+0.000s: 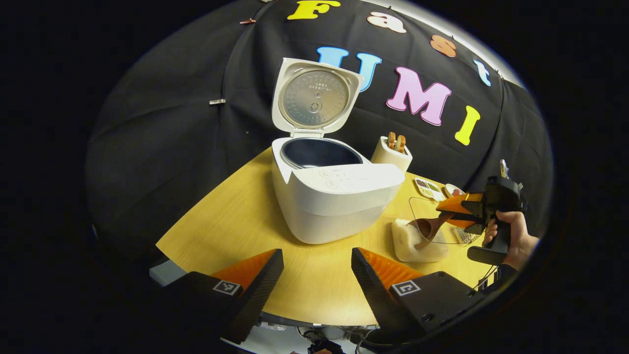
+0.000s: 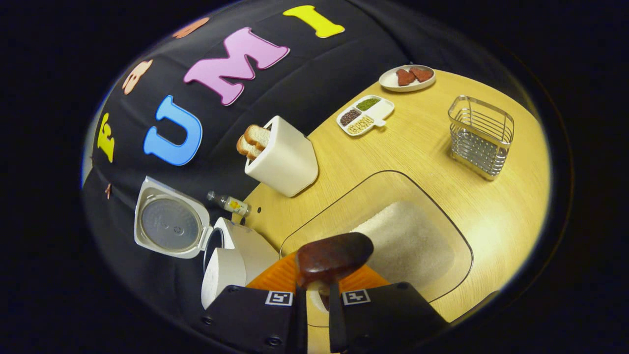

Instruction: Close the left gripper, press the button to open the rice cooker; take a wooden spoon from the chopstick holder with the right hand, scoop a spoonful of rice and pour it into the rice cooker, then put the wooden spoon back into the chopstick holder.

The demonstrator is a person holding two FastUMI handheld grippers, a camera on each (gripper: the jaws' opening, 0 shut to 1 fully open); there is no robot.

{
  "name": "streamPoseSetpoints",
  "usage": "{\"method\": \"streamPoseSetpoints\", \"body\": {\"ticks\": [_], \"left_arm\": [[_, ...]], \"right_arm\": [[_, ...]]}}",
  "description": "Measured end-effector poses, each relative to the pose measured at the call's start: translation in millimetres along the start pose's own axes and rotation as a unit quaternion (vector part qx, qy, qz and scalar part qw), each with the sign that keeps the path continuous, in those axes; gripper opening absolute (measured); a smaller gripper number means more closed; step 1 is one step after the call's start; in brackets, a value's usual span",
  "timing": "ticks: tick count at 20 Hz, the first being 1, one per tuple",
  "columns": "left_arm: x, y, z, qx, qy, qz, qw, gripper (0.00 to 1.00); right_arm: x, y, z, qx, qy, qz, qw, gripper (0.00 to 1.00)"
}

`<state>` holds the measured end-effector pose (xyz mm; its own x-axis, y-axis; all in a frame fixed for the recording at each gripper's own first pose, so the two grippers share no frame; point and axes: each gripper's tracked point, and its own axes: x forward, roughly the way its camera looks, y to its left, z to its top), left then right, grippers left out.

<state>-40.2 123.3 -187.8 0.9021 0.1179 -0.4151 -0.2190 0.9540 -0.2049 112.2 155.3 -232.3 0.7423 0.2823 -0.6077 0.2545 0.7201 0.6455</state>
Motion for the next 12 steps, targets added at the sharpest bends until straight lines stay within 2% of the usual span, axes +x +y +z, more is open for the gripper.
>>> {"method": "streamPoseSetpoints", "body": {"ticks": [4, 8, 12], "left_arm": [[-2.8, 6.9, 2.1, -0.010, -0.006, 0.005, 1.000, 0.96], [-0.8, 9.6, -2.1, -0.012, -0.001, 0.001, 1.000, 0.96], [0.7, 13.5, -3.1, -0.012, 0.005, -0.006, 1.000, 0.96]], "right_arm": [[-11.7, -24.2, 8.2, 0.081, -0.001, -0.009, 0.997, 0.22], [-30.3, -32.9, 28.5, 0.108, -0.020, -0.012, 0.994, 0.22], [-48.1, -23.0, 55.9, 0.151, -0.036, 0.003, 0.988, 0.22]]}}
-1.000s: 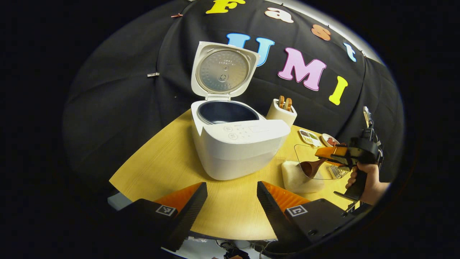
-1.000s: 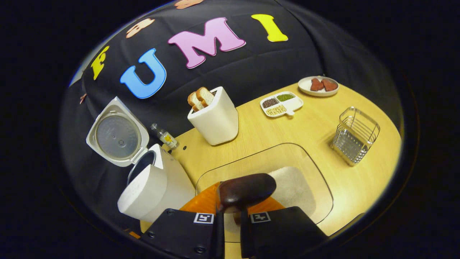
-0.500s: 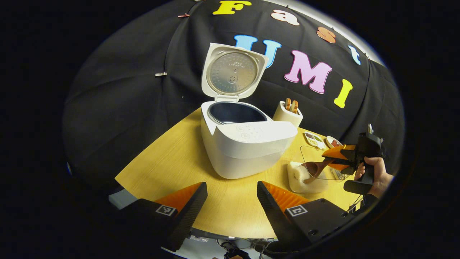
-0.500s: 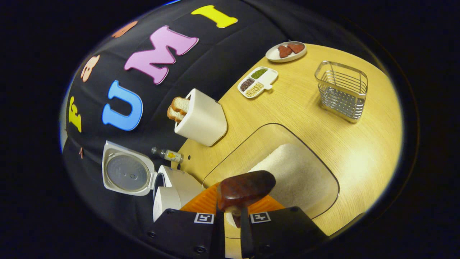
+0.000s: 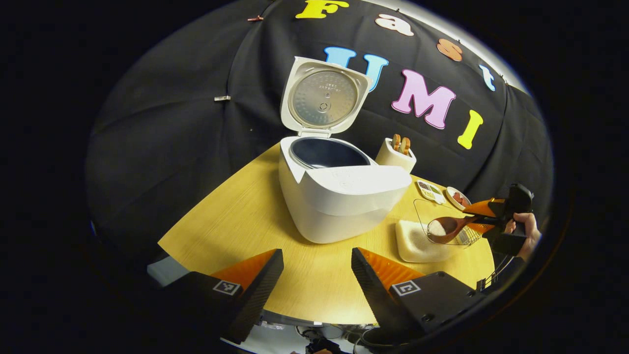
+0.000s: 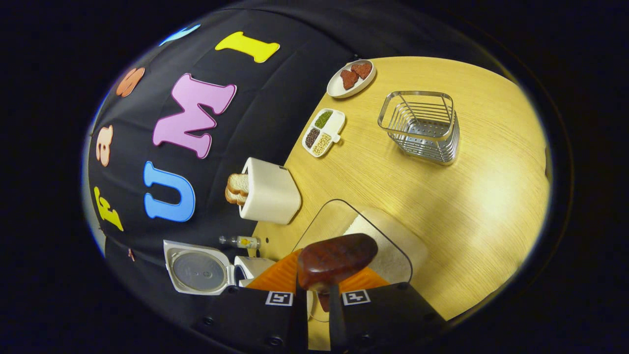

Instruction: Close the left gripper, press the button to open the rice cooker; take a wooden spoon from the chopstick holder with the right hand, scoop a spoonful of rice and pour it into the rice cooker, then put the wooden spoon back into the chopstick holder.

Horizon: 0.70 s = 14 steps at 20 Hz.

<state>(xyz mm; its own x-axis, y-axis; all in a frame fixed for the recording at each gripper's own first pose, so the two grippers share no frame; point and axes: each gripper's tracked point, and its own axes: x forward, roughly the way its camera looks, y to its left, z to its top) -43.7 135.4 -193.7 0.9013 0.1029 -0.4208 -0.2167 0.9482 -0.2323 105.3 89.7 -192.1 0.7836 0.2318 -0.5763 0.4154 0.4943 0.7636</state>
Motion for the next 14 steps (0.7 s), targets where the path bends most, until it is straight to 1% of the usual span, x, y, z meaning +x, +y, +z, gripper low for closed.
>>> {"method": "streamPoseSetpoints", "body": {"ticks": [2, 3, 4, 7, 8, 9, 12, 14], "left_arm": [[1.0, 4.1, 4.8, 0.004, -0.009, 0.006, 1.000, 0.96], [1.6, 6.3, 7.6, 0.003, -0.012, 0.010, 1.000, 0.98], [0.7, 7.3, 9.3, -0.002, -0.014, 0.010, 1.000, 0.96], [0.6, 8.9, 10.0, -0.018, -0.013, 0.006, 1.000, 0.96], [0.7, 9.9, 8.3, -0.016, -0.013, 0.007, 1.000, 0.96], [0.2, 11.8, 8.4, -0.012, -0.014, 0.008, 1.000, 0.96], [0.9, 19.9, 10.3, -0.003, -0.018, 0.015, 1.000, 0.96], [2.5, 24.8, 10.8, -0.006, -0.019, 0.022, 1.000, 0.96]], "right_arm": [[-6.6, 14.6, 9.1, 0.024, -0.005, 0.012, 1.000, 0.22], [-7.8, 23.0, 12.1, 0.032, -0.006, 0.019, 0.999, 0.22], [-9.0, 30.7, 13.4, 0.038, -0.006, 0.025, 0.999, 0.21], [-11.3, 57.1, 13.4, 0.055, 0.002, 0.046, 0.997, 0.21], [-12.9, 67.2, 13.1, 0.061, 0.007, 0.053, 0.997, 0.17], [-11.9, 76.7, 12.2, 0.068, 0.012, 0.061, 0.996, 0.22], [-9.3, 105.5, 8.9, 0.085, 0.029, 0.085, 0.992, 0.21], [-5.9, 122.4, 4.6, 0.091, 0.040, 0.096, 0.990, 0.22]]}}
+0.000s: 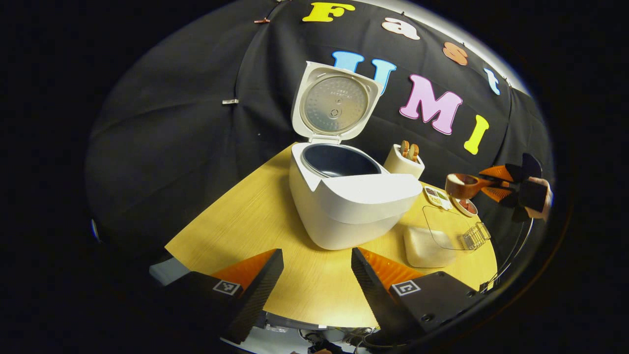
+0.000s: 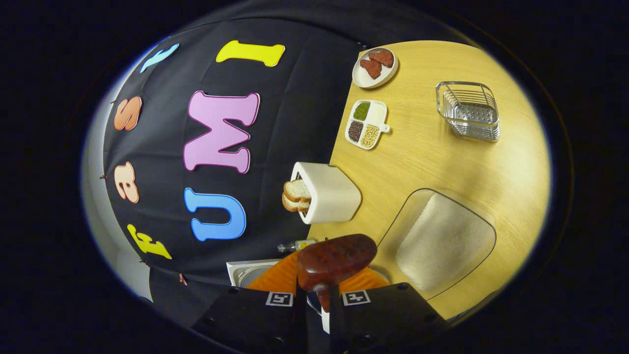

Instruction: Close the left gripper, press the button to open the rice cooker; take a wooden spoon from the chopstick holder with the right hand, scoop a spoonful of rice and pour it into the rice cooker, then put the wooden spoon back into the chopstick holder.

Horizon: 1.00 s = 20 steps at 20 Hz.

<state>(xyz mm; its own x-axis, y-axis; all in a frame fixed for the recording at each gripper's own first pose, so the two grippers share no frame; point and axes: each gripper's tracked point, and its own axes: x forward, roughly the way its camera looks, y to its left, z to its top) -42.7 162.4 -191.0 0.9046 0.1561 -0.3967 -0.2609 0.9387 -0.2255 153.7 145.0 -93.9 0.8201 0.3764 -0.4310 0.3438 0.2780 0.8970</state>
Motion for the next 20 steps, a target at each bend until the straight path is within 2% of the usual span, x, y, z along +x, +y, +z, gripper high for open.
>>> {"method": "streamPoseSetpoints", "body": {"ticks": [6, 15, 20], "left_arm": [[-2.8, 17.3, -2.1, -0.026, -0.003, 0.020, 0.999, 0.96], [-1.9, 56.4, 2.2, -0.058, -0.003, 0.053, 0.997, 0.96], [-0.4, 70.8, 0.6, -0.067, 0.004, 0.064, 0.996, 0.96]], "right_arm": [[34.8, 45.1, -39.9, 0.012, 0.044, 0.031, 0.998, 0.21], [100.8, 80.0, -125.7, 0.014, 0.109, 0.043, 0.993, 0.21], [136.3, 87.6, -166.2, -0.079, 0.114, 0.053, 0.989, 0.21]]}}
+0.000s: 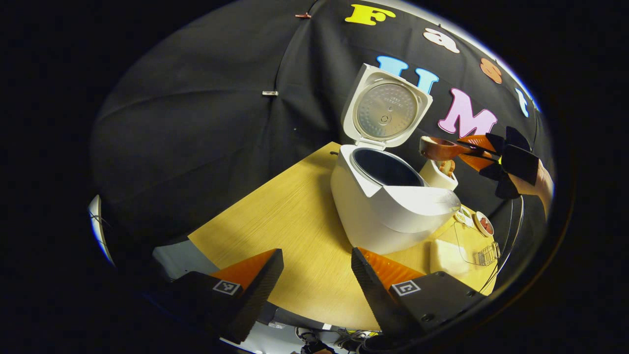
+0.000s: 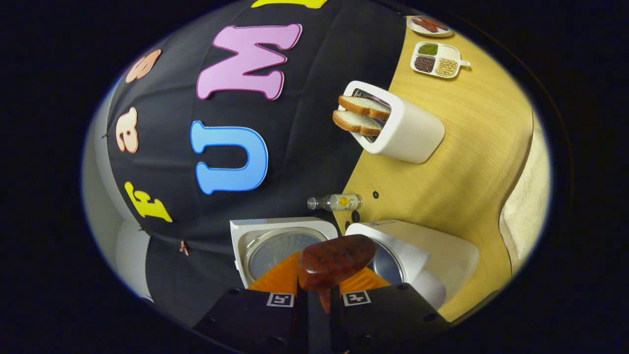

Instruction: Close the left gripper, press the button to open the rice cooker; take a wooden spoon from the chopstick holder with the right hand, scoop a spoonful of rice and pour it into the rice cooker, then put the wooden spoon back into the chopstick holder.

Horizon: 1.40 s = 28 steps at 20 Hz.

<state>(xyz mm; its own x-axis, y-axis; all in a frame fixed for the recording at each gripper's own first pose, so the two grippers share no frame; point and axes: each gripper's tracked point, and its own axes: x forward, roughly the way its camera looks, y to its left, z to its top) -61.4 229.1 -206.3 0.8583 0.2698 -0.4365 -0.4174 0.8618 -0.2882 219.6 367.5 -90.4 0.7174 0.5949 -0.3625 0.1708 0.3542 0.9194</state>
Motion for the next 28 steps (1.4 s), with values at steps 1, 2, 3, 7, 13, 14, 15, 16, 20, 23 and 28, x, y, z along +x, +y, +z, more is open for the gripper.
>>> {"method": "streamPoseSetpoints", "body": {"ticks": [1, 2, 3, 7, 13, 14, 15, 16, 20, 23, 28], "left_arm": [[-0.2, 1.8, 1.0, 0.003, 0.001, 0.002, 1.000, 0.96], [-1.6, 3.6, 2.0, 0.008, 0.000, 0.005, 1.000, 0.98], [-3.0, 5.5, 4.0, 0.014, -0.002, 0.007, 1.000, 0.96], [-2.5, 8.2, 4.2, 0.016, 0.004, 0.007, 1.000, 0.96], [-3.2, 3.4, -6.5, 0.016, 0.018, 0.001, 1.000, 0.96], [-4.2, 0.9, -9.3, 0.019, 0.020, -0.002, 1.000, 0.96], [-5.2, -0.9, -11.3, 0.022, 0.021, -0.003, 1.000, 0.96], [-6.0, -2.7, -12.2, 0.025, 0.022, -0.004, 0.999, 0.98], [-3.5, -8.2, -12.2, 0.030, 0.022, -0.011, 0.999, 0.98], [-2.0, -8.3, -12.6, 0.033, 0.023, -0.011, 0.999, 0.96], [-2.0, -12.7, -19.5, 0.031, 0.030, -0.020, 0.999, 0.96]], "right_arm": [[7.5, -2.5, -2.8, -0.026, -0.006, -0.007, 1.000, 0.21], [15.8, -4.9, -6.9, -0.053, -0.011, -0.014, 0.998, 0.21], [21.3, -4.6, -10.6, -0.085, -0.015, -0.015, 0.996, 0.21], [36.9, -8.7, -31.2, -0.185, -0.011, -0.018, 0.983, 0.21], [48.1, -25.0, -49.9, -0.307, -0.010, -0.031, 0.951, 0.21], [49.1, -25.4, -52.5, -0.328, -0.008, -0.030, 0.944, 0.21], [49.6, -25.0, -54.3, -0.348, -0.008, -0.028, 0.937, 0.21], [48.5, -23.9, -58.2, -0.363, -0.006, -0.024, 0.931, 0.21], [48.5, -15.5, -72.2, -0.423, 0.005, -0.007, 0.906, 0.21], [47.9, -12.4, -83.4, -0.484, 0.013, 0.008, 0.875, 0.21], [42.9, -11.5, -103.9, -0.589, 0.020, 0.028, 0.808, 0.21]]}}
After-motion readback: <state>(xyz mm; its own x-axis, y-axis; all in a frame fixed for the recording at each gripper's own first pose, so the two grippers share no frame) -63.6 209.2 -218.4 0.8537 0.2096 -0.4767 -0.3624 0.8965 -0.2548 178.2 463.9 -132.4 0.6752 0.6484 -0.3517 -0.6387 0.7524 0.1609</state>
